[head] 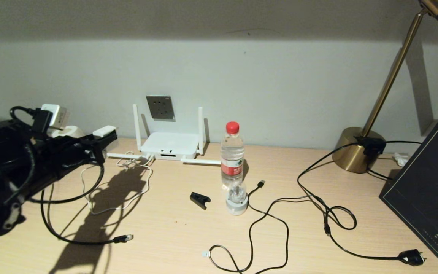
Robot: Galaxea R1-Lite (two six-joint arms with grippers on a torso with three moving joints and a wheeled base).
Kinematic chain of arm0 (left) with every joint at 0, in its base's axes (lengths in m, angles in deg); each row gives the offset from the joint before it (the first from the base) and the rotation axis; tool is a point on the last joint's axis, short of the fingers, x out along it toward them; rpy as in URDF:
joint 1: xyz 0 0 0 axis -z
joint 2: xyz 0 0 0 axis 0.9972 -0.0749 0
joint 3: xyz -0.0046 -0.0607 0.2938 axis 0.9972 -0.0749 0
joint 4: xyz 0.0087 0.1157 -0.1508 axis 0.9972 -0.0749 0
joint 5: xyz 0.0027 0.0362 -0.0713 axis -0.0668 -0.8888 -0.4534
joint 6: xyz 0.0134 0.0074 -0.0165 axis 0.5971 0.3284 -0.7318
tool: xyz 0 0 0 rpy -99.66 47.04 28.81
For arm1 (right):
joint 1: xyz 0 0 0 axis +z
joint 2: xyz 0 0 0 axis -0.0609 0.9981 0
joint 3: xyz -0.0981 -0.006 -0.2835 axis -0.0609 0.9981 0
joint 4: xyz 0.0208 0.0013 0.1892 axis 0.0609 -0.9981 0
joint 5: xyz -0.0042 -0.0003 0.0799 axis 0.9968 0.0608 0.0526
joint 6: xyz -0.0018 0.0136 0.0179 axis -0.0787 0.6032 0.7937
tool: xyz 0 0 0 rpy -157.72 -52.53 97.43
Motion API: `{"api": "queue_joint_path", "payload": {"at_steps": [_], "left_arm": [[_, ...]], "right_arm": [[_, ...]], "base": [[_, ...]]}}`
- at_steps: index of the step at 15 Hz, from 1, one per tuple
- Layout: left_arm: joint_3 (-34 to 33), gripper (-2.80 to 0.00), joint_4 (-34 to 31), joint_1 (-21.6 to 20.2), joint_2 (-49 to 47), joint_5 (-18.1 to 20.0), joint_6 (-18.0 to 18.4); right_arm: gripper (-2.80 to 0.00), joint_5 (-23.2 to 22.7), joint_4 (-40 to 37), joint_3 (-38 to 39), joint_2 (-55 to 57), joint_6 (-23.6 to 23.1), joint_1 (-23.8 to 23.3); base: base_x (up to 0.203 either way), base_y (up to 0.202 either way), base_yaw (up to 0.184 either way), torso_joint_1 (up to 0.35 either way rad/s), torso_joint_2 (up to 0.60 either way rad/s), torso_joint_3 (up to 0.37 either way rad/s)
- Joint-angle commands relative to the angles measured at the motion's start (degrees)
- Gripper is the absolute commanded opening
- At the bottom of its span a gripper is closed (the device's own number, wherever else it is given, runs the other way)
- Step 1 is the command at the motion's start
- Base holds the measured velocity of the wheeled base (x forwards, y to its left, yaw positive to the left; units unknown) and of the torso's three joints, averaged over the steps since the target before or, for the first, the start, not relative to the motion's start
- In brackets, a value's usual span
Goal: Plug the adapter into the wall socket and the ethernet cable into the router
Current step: Align plug and socket
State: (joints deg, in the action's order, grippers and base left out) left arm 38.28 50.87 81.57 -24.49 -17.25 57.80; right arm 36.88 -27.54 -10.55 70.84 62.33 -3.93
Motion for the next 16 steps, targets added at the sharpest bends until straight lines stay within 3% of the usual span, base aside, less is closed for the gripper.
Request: {"api": "queue_joint_path", "payload": {"at_steps": [1, 4, 9, 13, 16], "left_arm": [[8.47, -2.80, 13.80, 4.31, -15.81, -3.14, -0.62], [20.54, -2.80, 16.30, 8.03, -23.39, -4.87, -0.97], [30.40, -2.80, 16.80, 10.58, -31.66, -8.06, -0.90], [32.71, -2.80, 16.38, 11.07, -32.82, -8.96, -0.97], [33.69, -2.80, 15.56, 11.07, -32.62, -13.04, -1.92]], "right_arm": [[-2.80, -0.04, 0.04, 2.02, 0.05, -0.02, 0.00], [-2.80, -0.04, 0.04, 2.02, 0.05, -0.02, 0.00], [-2.80, -0.04, 0.04, 2.02, 0.05, -0.02, 0.00], [-2.80, -0.04, 0.04, 2.02, 0.05, -0.02, 0.00], [-2.80, -0.04, 0.04, 2.02, 0.05, -0.02, 0.00]], "base": [[0.000, 0.000, 0.000, 0.000, 0.00, 0.000], [0.000, 0.000, 0.000, 0.000, 0.00, 0.000], [0.000, 0.000, 0.000, 0.000, 0.00, 0.000], [0.000, 0.000, 0.000, 0.000, 0.00, 0.000], [0.000, 0.000, 0.000, 0.000, 0.00, 0.000]]}}
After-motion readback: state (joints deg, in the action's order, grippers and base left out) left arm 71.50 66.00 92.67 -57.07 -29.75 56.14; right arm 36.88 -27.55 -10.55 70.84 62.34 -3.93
